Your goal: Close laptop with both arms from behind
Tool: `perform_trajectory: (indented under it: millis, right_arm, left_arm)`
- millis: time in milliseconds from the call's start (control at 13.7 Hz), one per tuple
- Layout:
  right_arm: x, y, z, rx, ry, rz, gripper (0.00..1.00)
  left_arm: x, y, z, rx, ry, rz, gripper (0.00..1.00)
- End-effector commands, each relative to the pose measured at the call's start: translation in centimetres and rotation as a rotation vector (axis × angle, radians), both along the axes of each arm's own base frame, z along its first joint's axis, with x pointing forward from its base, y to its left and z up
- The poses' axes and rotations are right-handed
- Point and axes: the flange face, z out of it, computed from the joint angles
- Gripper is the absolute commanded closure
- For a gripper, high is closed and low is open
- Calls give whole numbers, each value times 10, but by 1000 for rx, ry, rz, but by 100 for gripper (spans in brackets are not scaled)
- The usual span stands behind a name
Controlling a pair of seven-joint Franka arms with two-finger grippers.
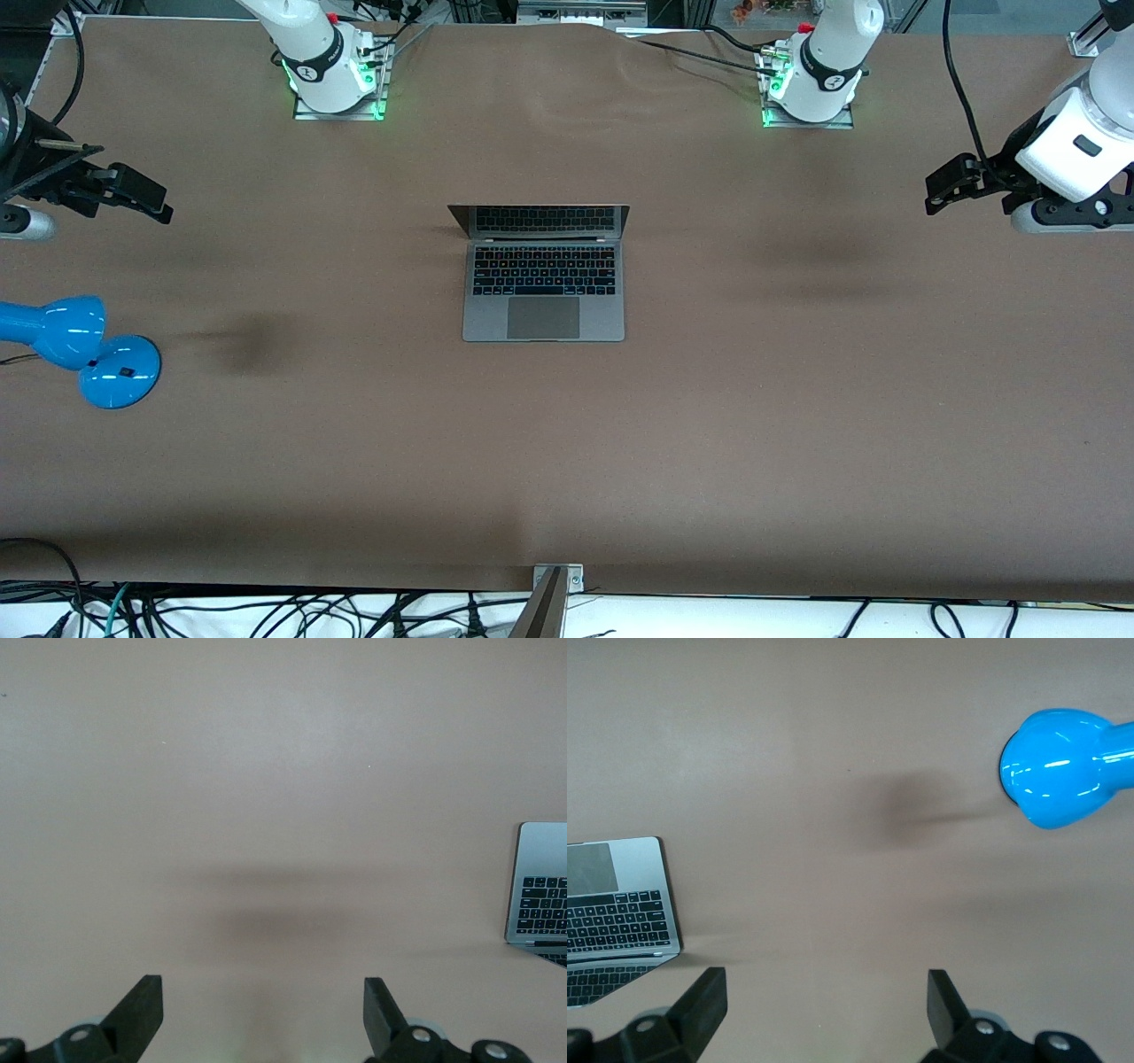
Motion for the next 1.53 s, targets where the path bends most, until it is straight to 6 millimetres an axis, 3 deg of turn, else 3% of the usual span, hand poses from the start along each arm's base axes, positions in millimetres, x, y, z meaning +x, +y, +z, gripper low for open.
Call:
perform_trajectory:
  millis: [0, 511, 876, 1461]
  right_arm:
    - [-2, 0, 2, 16, 4, 9, 0]
    - [-2, 0, 1, 18, 6, 9, 0]
    - [-3, -5, 0, 18, 16, 2, 0]
    - [-2, -4, -2, 18, 19, 3, 0]
  left_arm:
    - [7, 0, -3, 30, 19, -22, 0]
    - [5, -9, -4, 21, 32, -35, 0]
    - [1, -46, -5, 25, 33, -48, 0]
    - [-34, -185, -14, 10, 57, 83, 0]
